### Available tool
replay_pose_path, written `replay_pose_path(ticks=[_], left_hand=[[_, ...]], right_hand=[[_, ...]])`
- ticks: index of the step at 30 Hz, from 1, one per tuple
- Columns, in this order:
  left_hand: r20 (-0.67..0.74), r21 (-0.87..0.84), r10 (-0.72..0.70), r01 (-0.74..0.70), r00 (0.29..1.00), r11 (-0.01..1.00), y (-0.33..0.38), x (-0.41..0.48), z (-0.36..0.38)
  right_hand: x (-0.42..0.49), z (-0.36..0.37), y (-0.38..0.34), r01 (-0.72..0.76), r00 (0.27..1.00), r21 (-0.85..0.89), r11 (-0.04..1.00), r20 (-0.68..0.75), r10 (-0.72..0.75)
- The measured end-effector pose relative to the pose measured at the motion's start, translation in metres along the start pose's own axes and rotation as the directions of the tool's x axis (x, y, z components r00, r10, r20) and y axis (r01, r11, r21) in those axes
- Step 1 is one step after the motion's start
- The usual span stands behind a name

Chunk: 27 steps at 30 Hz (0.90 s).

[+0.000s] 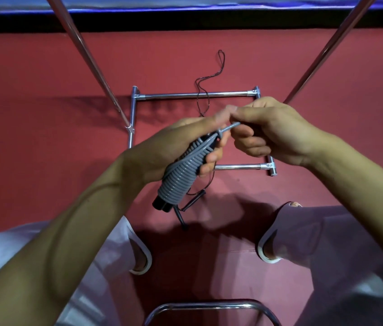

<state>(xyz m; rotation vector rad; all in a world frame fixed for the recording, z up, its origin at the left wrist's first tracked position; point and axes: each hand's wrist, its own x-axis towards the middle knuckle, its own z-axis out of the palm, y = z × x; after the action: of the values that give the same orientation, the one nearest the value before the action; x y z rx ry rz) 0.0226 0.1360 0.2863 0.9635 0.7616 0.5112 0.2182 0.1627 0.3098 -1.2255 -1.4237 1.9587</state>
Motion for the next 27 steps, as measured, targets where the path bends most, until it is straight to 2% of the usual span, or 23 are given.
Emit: replay_pose_path(ticks=[3,6,7,9,11,12,15,18,19,20,21,22,23,24,25,27], left_hand=[[-0.139,0.158,0.082,-0.06,0.987,0.986,-0.003,0.004,-0.001],[-0.287,0.385,0.223,-0.102,0.932,0.917,-0.01,0.009,-0.004],[-0.308,0.515,0.291,-0.098,0.906,0.851,-0.012,0.01,-0.004],[-0.281,0.788,0.427,-0.047,0.859,0.614,-0.017,0.008,-0.006],[-0.224,0.93,0.501,0.029,0.836,0.367,-0.019,0.006,-0.003],[-0.204,0.959,0.525,0.062,0.826,0.276,-0.019,0.005,-0.002],[-0.171,0.985,0.59,0.149,0.789,0.087,-0.022,0.005,0.002],[-0.183,0.974,0.582,0.228,0.792,-0.005,-0.027,-0.001,-0.003],[-0.195,0.972,0.569,0.237,0.799,-0.001,-0.03,-0.003,-0.005],[-0.216,0.974,0.534,0.217,0.818,0.062,-0.033,-0.003,-0.007],[-0.261,0.955,0.455,0.16,0.851,0.25,-0.035,-0.003,-0.009],[-0.298,0.84,0.334,0.08,0.894,0.537,-0.033,-0.003,-0.009],[-0.3,0.614,0.192,0.035,0.934,0.789,-0.031,-0.003,-0.008],[-0.269,0.383,0.056,0.054,0.961,0.922,-0.026,-0.007,-0.006],[-0.204,0.236,-0.047,0.096,0.978,0.967,-0.023,-0.012,-0.007],[-0.049,0.127,-0.154,0.159,0.987,0.979,-0.019,-0.023,-0.008]], right_hand=[[0.004,0.003,0.002,-0.125,0.985,0.114,0.986,-0.102,0.137],[0.009,0.004,0.006,-0.227,0.949,0.219,0.949,-0.17,0.266],[0.011,0.005,0.008,-0.234,0.939,0.242,0.942,-0.195,0.283],[0.013,0.007,0.011,-0.233,0.921,0.272,0.934,-0.247,0.301],[0.014,0.008,0.012,-0.215,0.901,0.29,0.933,-0.309,0.304],[0.014,0.007,0.012,-0.205,0.892,0.301,0.931,-0.335,0.304],[0.015,0.003,0.012,-0.199,0.878,0.332,0.922,-0.358,0.318],[0.019,0.001,0.017,-0.254,0.881,0.404,0.879,-0.278,0.382],[0.02,0.0,0.019,-0.289,0.881,0.433,0.854,-0.229,0.414],[0.021,-0.002,0.02,-0.328,0.878,0.447,0.832,-0.18,0.443],[0.022,-0.005,0.021,-0.373,0.876,0.427,0.824,-0.129,0.464],[0.02,-0.01,0.021,-0.416,0.878,0.362,0.834,-0.08,0.473],[0.019,-0.013,0.02,-0.453,0.88,0.25,0.856,-0.03,0.475],[0.018,-0.013,0.018,-0.479,0.877,0.108,0.871,0.017,0.48],[0.017,-0.012,0.016,-0.486,0.873,-0.035,0.873,0.037,0.487],[0.012,-0.004,0.016,-0.433,0.889,-0.29,0.854,0.018,0.457]])
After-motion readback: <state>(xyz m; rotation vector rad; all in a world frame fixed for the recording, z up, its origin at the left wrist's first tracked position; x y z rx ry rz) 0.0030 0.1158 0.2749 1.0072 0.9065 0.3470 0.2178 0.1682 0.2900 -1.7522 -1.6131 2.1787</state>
